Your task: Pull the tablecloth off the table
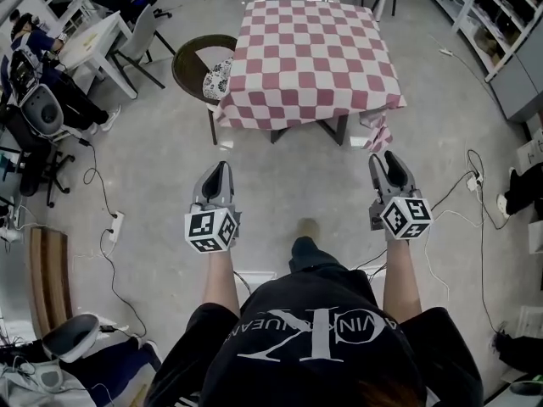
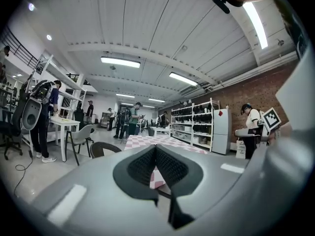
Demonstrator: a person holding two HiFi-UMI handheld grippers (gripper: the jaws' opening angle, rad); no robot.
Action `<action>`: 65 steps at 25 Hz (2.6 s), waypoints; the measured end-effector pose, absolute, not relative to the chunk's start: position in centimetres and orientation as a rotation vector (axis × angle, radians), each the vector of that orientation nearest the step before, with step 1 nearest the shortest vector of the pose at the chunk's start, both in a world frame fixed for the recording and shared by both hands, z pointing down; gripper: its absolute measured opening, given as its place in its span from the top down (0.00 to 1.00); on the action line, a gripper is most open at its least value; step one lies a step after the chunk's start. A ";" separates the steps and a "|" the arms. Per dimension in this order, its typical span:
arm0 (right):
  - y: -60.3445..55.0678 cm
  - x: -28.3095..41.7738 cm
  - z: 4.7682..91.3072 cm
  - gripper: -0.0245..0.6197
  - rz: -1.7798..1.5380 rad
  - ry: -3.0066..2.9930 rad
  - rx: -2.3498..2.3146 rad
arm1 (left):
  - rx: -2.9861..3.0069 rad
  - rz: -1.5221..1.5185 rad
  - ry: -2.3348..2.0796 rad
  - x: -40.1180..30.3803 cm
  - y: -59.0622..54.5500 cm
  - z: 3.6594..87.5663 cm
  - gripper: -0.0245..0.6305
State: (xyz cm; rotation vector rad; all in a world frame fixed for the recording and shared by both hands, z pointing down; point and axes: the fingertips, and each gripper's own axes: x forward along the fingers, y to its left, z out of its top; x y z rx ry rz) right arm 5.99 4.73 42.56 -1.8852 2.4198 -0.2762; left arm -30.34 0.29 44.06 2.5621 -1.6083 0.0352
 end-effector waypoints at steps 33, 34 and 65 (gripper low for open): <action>-22.1 13.1 47.3 0.65 -0.483 2.518 -1.882 | 2.532 0.181 -1.488 -21.3 -26.6 47.0 0.74; -23.6 13.5 47.2 0.65 -0.487 2.524 -1.885 | 2.531 0.185 -1.484 -20.8 -28.3 46.9 0.74; -40.1 15.6 55.7 0.57 -0.794 2.619 -2.033 | 2.488 0.351 -1.135 -13.5 -47.9 55.2 0.50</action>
